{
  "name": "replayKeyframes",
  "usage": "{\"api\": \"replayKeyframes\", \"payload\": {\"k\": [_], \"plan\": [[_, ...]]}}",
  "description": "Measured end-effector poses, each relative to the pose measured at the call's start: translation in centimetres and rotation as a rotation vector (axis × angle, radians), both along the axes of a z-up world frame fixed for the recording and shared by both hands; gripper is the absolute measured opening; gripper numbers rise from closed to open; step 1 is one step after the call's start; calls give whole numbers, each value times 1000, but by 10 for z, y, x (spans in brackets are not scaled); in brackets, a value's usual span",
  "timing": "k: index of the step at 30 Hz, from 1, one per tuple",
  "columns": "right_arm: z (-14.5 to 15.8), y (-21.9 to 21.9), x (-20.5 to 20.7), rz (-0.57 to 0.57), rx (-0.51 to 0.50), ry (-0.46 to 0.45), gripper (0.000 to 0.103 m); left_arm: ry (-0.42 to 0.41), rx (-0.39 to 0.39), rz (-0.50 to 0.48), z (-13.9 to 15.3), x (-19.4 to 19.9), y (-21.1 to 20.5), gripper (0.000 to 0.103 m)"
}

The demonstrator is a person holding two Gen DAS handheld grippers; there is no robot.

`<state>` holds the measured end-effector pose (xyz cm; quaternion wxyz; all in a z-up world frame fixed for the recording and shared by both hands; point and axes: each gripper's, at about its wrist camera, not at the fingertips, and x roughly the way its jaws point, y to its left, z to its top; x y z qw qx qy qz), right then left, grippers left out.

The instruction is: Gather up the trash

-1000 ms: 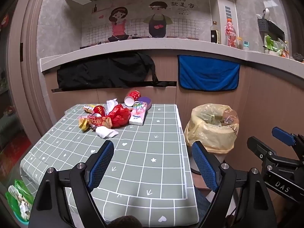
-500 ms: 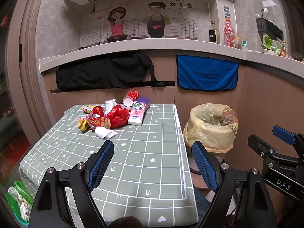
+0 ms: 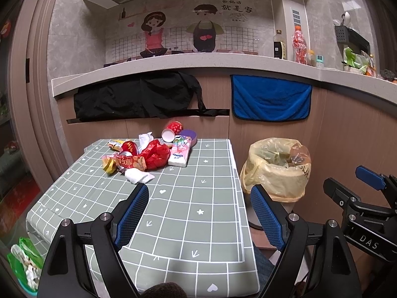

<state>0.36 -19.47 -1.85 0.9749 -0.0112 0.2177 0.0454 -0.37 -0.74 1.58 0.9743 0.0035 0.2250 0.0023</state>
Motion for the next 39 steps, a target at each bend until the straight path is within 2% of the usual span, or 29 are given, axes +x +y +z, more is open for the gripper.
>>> {"api": "replayKeyframes", "payload": {"k": [39], "plan": [[8, -7, -3, -26, 24, -28, 80, -23, 12, -10, 2, -3, 1, 84]]}}
